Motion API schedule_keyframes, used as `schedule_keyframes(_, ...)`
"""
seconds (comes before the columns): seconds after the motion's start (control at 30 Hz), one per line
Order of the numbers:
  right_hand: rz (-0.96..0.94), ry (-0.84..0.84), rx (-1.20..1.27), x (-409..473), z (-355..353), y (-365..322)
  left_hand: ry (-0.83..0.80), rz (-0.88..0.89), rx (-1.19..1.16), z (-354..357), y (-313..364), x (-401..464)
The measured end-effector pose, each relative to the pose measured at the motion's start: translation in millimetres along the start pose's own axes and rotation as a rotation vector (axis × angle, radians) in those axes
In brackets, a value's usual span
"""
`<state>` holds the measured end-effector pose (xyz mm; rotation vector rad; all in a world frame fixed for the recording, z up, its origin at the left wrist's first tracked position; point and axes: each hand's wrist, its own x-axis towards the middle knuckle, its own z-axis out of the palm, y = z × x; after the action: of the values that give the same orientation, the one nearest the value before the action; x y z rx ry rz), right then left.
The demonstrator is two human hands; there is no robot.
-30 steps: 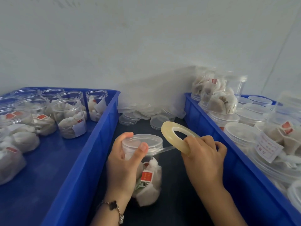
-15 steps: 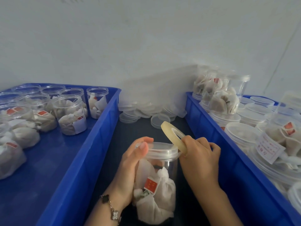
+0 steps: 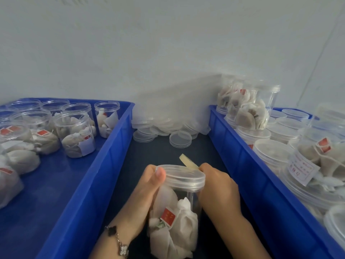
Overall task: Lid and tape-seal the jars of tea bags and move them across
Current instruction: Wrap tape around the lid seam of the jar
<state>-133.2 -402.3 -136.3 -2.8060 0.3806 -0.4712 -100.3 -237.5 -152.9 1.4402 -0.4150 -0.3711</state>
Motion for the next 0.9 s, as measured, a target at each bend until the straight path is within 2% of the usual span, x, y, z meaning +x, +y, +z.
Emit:
schedule_keyframes(0.17,0.070,0.091,-0.012,-3,1,1,0.088,-0.022,0.053,2,3,5)
schedule_keyframes(0.37,0.071,0.080,0.004,-4,3,4,0.114,-0.082,-0.148,8,3,4)
schedule_keyframes(0.43,0.070,0.059,0.007,-3,2,5,0.165,-0.060,-0.126,11,5,3)
schedule_keyframes(0.5,0.074,0.054,0.009,-3,2,5,0.309,0.058,0.004,15,6,3)
schedule_keyframes(0.57,0.079,0.067,0.005,-3,2,4,0.556,0.259,0.148,17,7,2)
schedule_keyframes(0.63,0.095,0.088,0.004,-4,3,3,0.666,0.414,0.248,19,7,-1)
schedule_keyframes(0.77,0.148,0.138,-0.005,-3,4,4,0.645,0.475,0.332,25,3,-8)
schedule_keyframes(0.9,0.166,0.169,0.005,0,5,7,0.453,0.328,0.485,32,1,-14)
